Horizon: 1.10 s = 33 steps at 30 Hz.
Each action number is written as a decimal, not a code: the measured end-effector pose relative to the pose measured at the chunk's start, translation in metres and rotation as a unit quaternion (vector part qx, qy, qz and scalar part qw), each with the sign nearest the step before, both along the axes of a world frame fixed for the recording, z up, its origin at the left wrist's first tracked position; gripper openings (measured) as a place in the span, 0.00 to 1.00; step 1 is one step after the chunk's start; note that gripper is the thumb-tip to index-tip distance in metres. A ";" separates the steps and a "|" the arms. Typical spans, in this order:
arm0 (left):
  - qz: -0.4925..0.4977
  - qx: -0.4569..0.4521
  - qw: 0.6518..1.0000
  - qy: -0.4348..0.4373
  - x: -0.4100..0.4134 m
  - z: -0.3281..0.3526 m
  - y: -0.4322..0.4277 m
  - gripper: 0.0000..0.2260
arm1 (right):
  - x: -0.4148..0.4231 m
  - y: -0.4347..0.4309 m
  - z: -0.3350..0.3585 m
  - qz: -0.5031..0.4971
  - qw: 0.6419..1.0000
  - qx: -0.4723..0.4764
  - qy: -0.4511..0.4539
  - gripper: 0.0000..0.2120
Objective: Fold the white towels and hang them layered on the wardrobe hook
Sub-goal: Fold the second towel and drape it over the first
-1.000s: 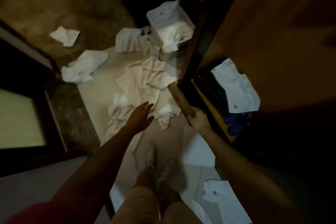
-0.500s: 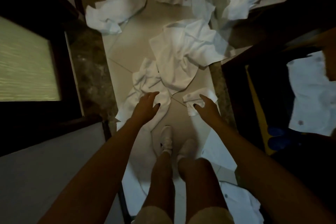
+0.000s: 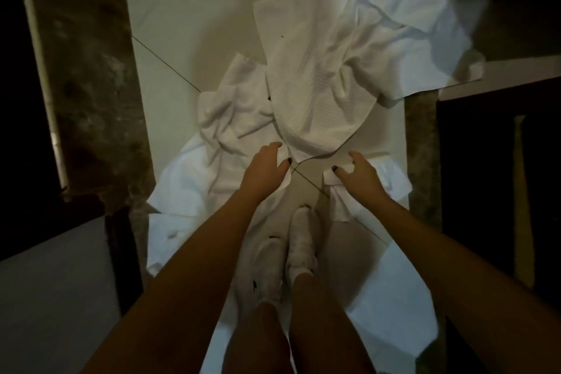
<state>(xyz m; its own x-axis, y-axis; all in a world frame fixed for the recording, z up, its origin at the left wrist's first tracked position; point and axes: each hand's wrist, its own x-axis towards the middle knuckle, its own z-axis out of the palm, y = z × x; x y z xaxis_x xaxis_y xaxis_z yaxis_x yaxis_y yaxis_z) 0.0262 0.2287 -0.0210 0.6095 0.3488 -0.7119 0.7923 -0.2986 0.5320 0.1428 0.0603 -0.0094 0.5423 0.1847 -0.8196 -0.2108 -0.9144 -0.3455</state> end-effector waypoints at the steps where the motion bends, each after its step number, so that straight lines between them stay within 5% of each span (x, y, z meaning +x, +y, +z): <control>1: 0.034 0.001 0.999 -0.009 0.006 -0.023 -0.001 0.22 | 0.006 0.001 -0.024 -0.019 1.000 -0.004 -0.003 0.28; 7: 0.227 -0.044 0.972 -0.045 0.041 -0.123 0.006 0.23 | 0.031 0.014 -0.135 -0.244 0.969 -0.004 0.023 0.32; 10: 0.306 -0.106 0.945 -0.040 0.052 -0.149 0.015 0.26 | 0.034 0.018 -0.166 -0.328 0.943 0.007 0.053 0.25; 13: 0.374 -0.162 0.912 -0.043 0.072 -0.156 0.030 0.14 | 0.044 0.028 -0.177 -0.427 0.899 0.054 0.086 0.20; 18: 0.443 -0.307 0.842 -0.026 0.089 -0.118 0.030 0.04 | 0.040 0.039 -0.137 -0.451 0.877 0.129 0.102 0.18; 23: 0.514 -0.371 0.773 -0.025 0.084 -0.047 0.004 0.15 | 0.020 0.039 -0.050 -0.446 0.868 0.199 0.096 0.08; 28: 0.500 -0.301 0.809 -0.068 0.072 0.043 -0.017 0.03 | 0.016 0.027 0.051 -0.498 0.841 0.207 0.034 0.17; 33: 0.457 -0.246 0.847 -0.111 0.072 0.155 -0.037 0.13 | 0.020 0.017 0.166 -0.489 0.833 0.256 0.038 0.20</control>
<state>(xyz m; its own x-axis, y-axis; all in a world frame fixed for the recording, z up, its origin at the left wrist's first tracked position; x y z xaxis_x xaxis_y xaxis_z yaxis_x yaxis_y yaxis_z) 0.0984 0.1915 0.1340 0.3831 0.4420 -0.8111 0.4365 0.6873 0.5806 0.1631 0.0775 0.1566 0.5885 0.0203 -0.8082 -0.8077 -0.0289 -0.5889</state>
